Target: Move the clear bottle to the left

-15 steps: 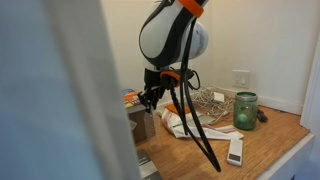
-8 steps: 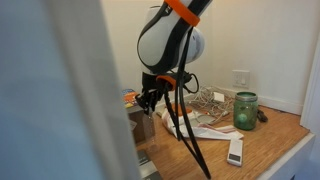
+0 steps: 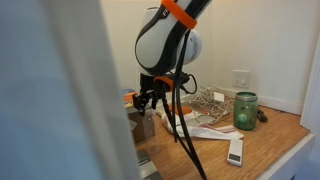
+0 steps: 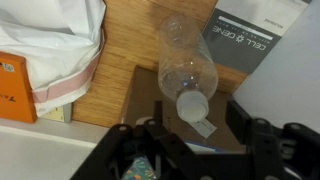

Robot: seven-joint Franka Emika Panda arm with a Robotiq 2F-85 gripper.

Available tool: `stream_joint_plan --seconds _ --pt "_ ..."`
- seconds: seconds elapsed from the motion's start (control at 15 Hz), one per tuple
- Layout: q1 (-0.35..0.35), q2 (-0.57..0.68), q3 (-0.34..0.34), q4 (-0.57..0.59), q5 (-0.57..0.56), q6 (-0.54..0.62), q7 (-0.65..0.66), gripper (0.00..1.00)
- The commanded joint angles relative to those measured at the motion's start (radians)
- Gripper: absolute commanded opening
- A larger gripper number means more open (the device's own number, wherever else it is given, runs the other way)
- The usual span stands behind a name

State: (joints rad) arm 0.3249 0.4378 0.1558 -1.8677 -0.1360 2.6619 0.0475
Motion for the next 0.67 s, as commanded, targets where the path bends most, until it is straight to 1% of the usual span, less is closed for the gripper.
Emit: stream_joint_plan --seconds 0.0,0.07,0.27,0.47,0.6 --pt "0.000 -0.016 0.002 0.012 -0.004 -0.012 0.007 0.99" --pt "-0.014 -0.029 0.018 0.006 0.018 -0.019 -0.013 1.00" --pt "-0.044 -0.091 0.037 -0.024 0.056 -0.077 -0.035 1.00" --pt "-0.078 -0.177 0.032 -0.071 0.093 -0.163 -0.026 1.00" --pt "-0.110 -0.245 0.025 -0.123 0.131 -0.213 -0.025 1.00"
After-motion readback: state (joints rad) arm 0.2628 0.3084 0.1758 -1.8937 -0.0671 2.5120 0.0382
